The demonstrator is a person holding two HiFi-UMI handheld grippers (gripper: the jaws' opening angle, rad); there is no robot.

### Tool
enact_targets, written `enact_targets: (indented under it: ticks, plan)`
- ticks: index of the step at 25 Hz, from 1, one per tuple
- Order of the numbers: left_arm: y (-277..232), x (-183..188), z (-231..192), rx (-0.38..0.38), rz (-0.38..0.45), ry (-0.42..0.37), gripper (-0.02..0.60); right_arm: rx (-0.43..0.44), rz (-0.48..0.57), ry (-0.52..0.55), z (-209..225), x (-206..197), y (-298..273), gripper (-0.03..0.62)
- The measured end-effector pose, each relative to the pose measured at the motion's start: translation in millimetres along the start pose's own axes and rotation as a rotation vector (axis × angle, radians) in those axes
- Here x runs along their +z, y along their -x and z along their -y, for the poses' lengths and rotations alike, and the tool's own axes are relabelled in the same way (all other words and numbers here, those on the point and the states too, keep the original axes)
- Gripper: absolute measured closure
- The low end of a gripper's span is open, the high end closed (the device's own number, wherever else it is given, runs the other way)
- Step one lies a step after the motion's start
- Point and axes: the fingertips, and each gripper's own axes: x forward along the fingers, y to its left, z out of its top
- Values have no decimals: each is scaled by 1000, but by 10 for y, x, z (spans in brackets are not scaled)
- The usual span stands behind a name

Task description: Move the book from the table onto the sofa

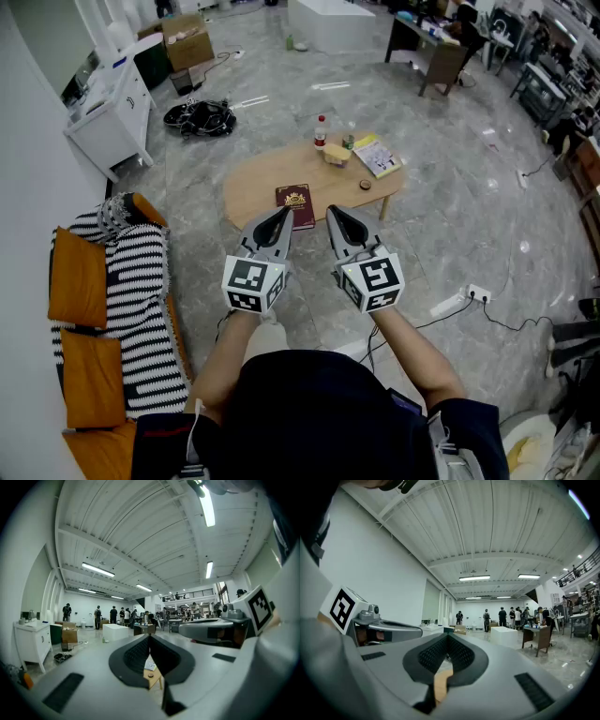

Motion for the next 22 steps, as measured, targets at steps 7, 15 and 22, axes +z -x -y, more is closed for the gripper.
enact_targets:
  ticks: [7,15,22]
  plan:
    - [-35,-8,-102,8,2,19,565,2,6,-62,72,-37,-79,586]
    - [-210,-116,-314,-5,-10,22,565,-8,-16,-49,129,-146,-359,586]
    - [-478,-115,-818,-28,-6,43,565,-13,-36,-44,149,-156,-917,586]
